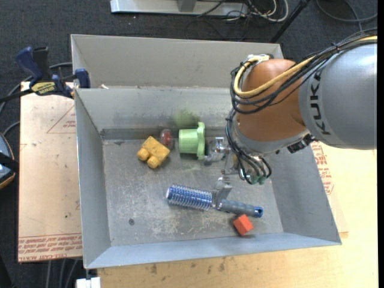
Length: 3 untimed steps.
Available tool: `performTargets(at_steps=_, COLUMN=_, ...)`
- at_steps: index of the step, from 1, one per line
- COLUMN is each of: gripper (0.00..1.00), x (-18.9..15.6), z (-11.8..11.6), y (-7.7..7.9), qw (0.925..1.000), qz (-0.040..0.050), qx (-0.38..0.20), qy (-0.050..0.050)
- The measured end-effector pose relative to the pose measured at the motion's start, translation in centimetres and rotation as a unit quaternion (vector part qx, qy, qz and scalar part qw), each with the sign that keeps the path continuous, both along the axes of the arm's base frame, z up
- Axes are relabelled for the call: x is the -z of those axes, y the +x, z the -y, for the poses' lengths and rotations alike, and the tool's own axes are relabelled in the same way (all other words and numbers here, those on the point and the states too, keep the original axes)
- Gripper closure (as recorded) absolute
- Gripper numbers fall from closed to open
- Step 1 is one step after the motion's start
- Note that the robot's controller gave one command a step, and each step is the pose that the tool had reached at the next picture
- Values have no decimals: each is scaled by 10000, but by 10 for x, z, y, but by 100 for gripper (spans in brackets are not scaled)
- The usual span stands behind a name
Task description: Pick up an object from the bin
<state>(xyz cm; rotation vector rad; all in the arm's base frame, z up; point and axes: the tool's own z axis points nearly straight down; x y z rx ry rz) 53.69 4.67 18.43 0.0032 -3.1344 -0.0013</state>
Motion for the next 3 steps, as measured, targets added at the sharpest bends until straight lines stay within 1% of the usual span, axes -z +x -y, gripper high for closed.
performTargets(at_steps=1, gripper=0, x=112, z=-5, y=-20, qw=9999, qz=77, qx=92, qy=9)
performTargets(at_steps=2, gripper=100, x=107, z=-6, y=-18, qw=9999, qz=107, qx=98, qy=16)
performTargets(at_steps=3, gripper=100, x=-75, z=-8, y=-38, qw=9901, qz=73, qx=-1402, qy=4)
